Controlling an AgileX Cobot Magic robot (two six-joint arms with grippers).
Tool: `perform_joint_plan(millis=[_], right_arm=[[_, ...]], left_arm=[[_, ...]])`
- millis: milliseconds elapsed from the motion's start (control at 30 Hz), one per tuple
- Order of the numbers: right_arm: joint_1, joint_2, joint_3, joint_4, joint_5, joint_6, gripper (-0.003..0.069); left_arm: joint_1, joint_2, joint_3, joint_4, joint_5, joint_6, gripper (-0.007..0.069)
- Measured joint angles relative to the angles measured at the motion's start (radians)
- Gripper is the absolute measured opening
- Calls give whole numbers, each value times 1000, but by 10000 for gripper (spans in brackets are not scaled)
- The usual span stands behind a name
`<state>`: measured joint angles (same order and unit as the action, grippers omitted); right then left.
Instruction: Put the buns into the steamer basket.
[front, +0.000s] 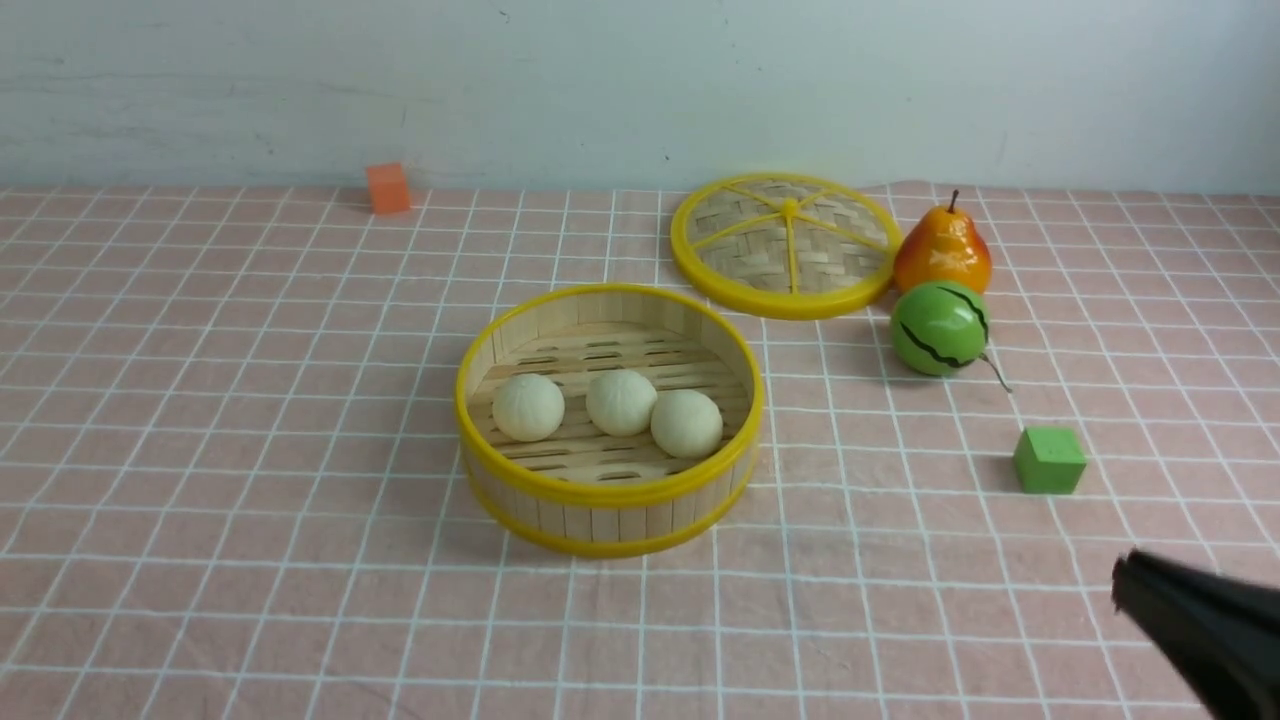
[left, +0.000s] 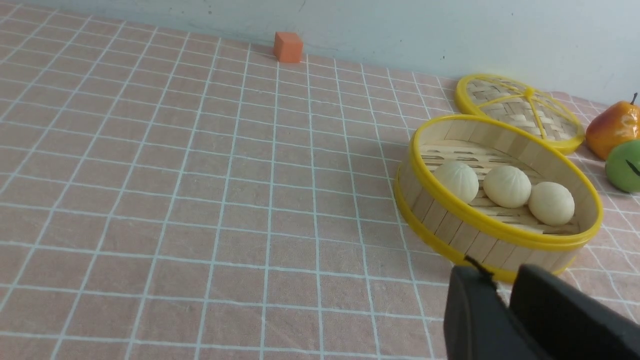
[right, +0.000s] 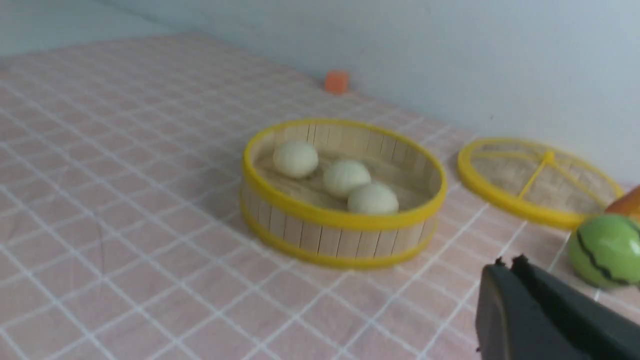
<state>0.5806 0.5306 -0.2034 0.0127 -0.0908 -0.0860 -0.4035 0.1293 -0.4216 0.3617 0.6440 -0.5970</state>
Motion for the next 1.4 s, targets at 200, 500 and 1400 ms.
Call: perform_joint_plan(millis=[200,500,1400], right_arm=[[0,0,115,0,1,0,6],[-53,-169,227,4,91,0,10],[-486,-541,219,75,475,1,3]], left_arm=[[0,0,0,0,1,0,120],[0,0,0,1,7,0,128],[0,0,0,7,9,0,148]])
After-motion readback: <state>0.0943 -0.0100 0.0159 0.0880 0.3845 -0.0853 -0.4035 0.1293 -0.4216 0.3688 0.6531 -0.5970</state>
